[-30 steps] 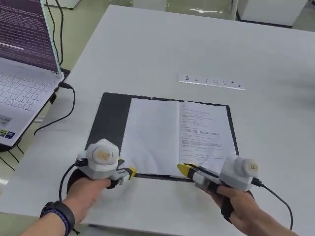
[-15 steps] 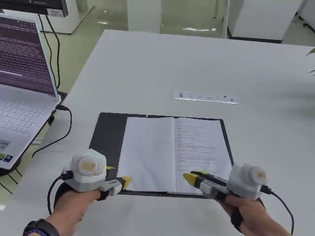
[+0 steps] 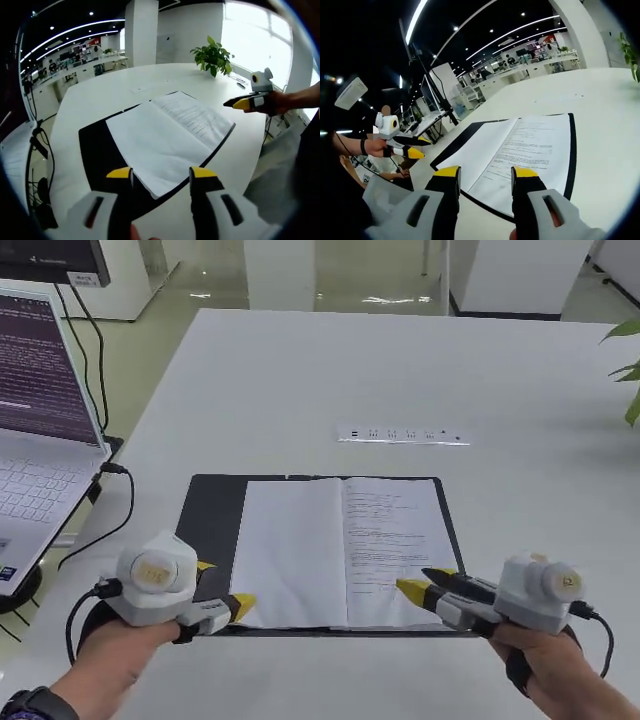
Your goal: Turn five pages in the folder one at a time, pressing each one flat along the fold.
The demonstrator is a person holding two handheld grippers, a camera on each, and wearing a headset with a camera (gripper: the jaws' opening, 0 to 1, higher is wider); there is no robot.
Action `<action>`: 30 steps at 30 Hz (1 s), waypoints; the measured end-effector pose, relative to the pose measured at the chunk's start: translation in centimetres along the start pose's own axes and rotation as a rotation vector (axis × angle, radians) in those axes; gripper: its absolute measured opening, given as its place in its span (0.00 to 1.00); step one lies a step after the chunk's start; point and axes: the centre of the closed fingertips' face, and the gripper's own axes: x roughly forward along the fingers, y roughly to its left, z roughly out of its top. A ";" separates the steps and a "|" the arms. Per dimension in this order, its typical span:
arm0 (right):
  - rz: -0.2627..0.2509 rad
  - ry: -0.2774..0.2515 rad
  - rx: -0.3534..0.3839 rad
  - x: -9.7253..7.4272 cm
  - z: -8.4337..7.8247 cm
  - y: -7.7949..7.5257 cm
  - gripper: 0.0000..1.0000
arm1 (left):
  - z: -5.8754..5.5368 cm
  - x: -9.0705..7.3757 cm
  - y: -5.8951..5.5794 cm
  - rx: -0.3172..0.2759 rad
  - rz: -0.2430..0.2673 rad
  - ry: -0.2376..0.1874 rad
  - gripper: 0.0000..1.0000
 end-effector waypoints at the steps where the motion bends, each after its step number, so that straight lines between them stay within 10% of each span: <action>1: -0.005 -0.002 -0.008 -0.3 0.1 -0.2 0.41 | 0.2 -0.2 0.0 0.005 0.000 -0.002 0.45; 10: -0.025 -0.001 -0.068 -3.1 0.2 -0.7 0.52 | 1.6 -1.8 -0.2 0.052 0.008 -0.031 0.53; 30: -0.113 0.012 -0.138 -8.4 -0.6 -1.2 0.65 | 0.6 -4.2 -2.2 -0.032 0.033 -0.078 0.67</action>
